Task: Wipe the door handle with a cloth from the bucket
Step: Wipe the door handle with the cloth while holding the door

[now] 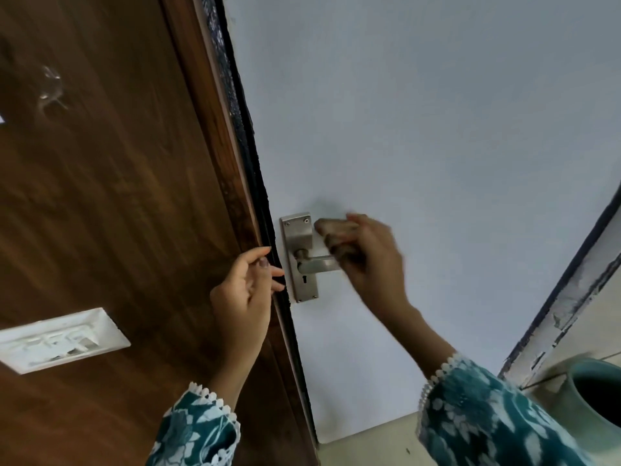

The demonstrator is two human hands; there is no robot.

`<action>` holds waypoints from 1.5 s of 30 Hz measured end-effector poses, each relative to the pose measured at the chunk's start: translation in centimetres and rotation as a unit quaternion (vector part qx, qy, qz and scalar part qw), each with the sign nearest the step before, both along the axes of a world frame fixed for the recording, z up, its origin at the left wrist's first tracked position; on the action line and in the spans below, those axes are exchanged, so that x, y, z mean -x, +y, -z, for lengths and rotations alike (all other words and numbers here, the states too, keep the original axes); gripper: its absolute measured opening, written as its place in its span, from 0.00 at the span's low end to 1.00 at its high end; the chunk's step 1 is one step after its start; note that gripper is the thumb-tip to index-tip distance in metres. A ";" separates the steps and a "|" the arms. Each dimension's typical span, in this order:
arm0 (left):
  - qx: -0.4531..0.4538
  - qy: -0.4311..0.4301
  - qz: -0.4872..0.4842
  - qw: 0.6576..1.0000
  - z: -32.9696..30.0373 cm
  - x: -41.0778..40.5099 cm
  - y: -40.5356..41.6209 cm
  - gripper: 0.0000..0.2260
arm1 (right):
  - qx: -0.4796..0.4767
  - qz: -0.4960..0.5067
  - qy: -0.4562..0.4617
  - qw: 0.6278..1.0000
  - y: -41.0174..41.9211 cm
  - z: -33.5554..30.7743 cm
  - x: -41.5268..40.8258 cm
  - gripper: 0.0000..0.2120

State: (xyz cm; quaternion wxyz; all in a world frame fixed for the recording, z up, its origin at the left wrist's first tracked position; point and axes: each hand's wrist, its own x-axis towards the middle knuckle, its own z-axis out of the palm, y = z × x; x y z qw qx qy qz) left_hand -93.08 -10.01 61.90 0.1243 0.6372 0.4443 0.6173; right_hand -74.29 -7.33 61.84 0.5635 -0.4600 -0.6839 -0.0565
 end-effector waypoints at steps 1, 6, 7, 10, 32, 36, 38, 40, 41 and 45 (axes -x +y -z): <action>-0.020 -0.006 -0.021 1.000 -0.1 0.2 0.2 0.11 | -0.020 -0.013 -0.083 0.996 0.8 1.6 0.7 0.08; -0.086 0.012 -0.066 0.994 -1.0 1.7 0.9 0.13 | 0.065 -0.032 -0.252 0.965 1.0 6.1 2.0 0.11; -0.095 0.022 -0.069 0.993 -1.0 2.0 1.1 0.13 | 0.086 -0.035 -0.248 0.964 0.8 5.4 2.2 0.17; -0.119 0.048 -0.079 0.989 -1.2 2.4 1.5 0.12 | 0.135 -0.032 -0.166 0.976 0.9 3.1 2.6 0.24; -0.248 0.358 -0.341 0.833 2.2 1.0 8.4 0.29 | 0.151 0.052 -0.250 0.955 5.4 5.5 -4.2 0.21; -0.252 0.353 -0.338 0.835 2.3 1.1 8.6 0.29 | 0.075 0.081 -0.248 0.962 4.8 5.9 0.4 0.20; -0.254 0.356 -0.334 0.835 2.3 1.2 8.5 0.29 | 0.048 0.080 -0.252 0.963 4.6 5.7 3.2 0.18; -0.258 0.359 -0.333 0.832 2.3 1.2 8.5 0.29 | 0.028 0.081 -0.250 0.964 4.3 5.7 6.0 0.15; -0.261 0.360 -0.333 0.832 2.2 1.2 8.5 0.29 | 0.021 0.083 -0.251 0.964 4.4 5.8 7.0 0.14; -0.268 0.363 -0.317 0.834 2.4 1.6 8.4 0.29 | 0.002 0.088 -0.261 0.961 5.1 6.3 7.4 0.13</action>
